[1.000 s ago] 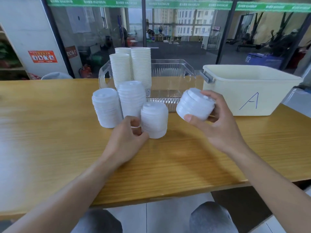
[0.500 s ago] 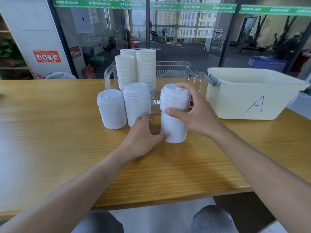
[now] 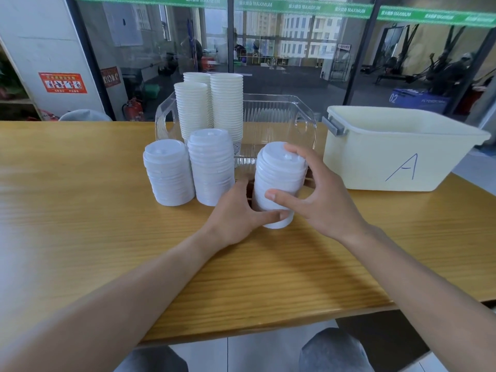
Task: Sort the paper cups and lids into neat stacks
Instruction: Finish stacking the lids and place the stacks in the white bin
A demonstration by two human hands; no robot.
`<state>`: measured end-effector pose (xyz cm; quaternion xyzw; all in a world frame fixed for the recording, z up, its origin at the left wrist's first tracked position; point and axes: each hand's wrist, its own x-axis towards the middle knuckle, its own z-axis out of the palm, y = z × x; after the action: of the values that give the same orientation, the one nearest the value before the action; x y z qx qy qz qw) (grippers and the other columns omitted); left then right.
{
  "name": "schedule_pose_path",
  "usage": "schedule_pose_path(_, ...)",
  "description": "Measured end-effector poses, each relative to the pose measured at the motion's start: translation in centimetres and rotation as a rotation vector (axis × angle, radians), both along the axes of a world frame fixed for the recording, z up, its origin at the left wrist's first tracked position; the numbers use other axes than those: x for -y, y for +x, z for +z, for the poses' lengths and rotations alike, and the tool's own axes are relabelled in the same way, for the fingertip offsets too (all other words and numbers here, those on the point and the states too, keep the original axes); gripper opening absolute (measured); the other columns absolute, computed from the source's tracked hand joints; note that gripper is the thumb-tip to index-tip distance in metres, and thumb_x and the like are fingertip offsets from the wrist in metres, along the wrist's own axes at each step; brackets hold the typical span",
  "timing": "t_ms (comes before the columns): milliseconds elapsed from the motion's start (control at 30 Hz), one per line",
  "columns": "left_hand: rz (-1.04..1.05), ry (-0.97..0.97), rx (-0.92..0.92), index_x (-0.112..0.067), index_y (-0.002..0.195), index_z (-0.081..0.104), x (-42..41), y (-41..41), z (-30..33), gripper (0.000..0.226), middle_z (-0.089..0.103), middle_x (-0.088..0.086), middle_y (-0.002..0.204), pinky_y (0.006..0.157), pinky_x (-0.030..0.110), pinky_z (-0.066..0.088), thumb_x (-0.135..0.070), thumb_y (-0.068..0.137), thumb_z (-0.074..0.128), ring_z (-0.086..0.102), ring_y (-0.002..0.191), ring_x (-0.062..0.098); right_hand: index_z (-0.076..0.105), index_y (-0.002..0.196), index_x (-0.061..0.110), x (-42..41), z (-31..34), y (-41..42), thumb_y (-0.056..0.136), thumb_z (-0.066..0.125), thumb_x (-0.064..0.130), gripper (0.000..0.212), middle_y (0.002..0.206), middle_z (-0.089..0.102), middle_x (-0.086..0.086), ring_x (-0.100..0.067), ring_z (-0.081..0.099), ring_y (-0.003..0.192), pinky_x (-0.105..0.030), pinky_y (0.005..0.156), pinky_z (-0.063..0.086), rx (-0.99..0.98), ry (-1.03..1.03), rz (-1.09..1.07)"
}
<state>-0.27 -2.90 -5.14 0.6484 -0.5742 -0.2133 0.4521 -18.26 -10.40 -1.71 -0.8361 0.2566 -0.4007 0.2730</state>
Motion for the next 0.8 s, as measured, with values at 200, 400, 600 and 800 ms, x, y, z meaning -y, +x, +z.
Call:
schedule_pose_path(200, 0.046, -0.034, -0.007, -0.025, 0.127, 0.054, -0.3, -0.7, 0.1, 0.078, 0.069, -0.020, 0.113, 0.087, 0.018, 0.053, -0.049, 0.066, 0.095, 0.063, 0.105, -0.008, 0.046, 0.144, 0.042, -0.2, 0.4, 0.8, 0.078, 0.088, 0.046, 0.079, 0.127, 0.052, 0.031, 0.001, 0.053, 0.116, -0.012, 0.097, 0.040, -0.074, -0.036, -0.065)
schedule_pose_path(400, 0.000, -0.027, -0.015, -0.022, 0.132, 0.051, -0.3, -0.4, 0.3, 0.082, 0.068, -0.016, 0.117, 0.090, 0.025, 0.057, -0.045, 0.067, 0.095, 0.065, 0.106, -0.003, 0.033, 0.153, 0.043, -0.7, -0.4, 0.9, 0.078, 0.086, 0.049, 0.092, 0.144, 0.048, 0.021, -0.003, 0.047, 0.131, -0.024, 0.110, 0.039, -0.065, -0.056, -0.086)
schedule_pose_path(600, -0.097, -0.187, -0.192, -0.023, 0.144, 0.049, -0.9, 1.0, 3.0, 0.070, 0.062, -0.011, 0.139, 0.108, 0.025, 0.048, -0.034, 0.079, 0.075, 0.057, 0.129, 0.001, 0.016, 0.163, 0.035, -0.3, -1.0, 0.7, 0.078, 0.065, 0.077, 0.107, 0.146, 0.049, 0.020, 0.011, 0.049, 0.132, -0.015, 0.106, 0.040, 0.200, 0.269, -0.028)
schedule_pose_path(800, -0.152, -0.167, -0.230, -0.023, 0.145, 0.050, 0.5, 1.2, 4.0, 0.067, 0.066, -0.009, 0.137, 0.111, 0.037, 0.050, -0.043, 0.088, 0.080, 0.060, 0.129, 0.005, 0.048, 0.149, 0.031, 0.5, -1.6, 1.3, 0.093, 0.075, 0.047, 0.064, 0.138, 0.063, 0.016, -0.003, 0.060, 0.128, -0.037, 0.107, 0.051, 0.267, 0.287, 0.034)
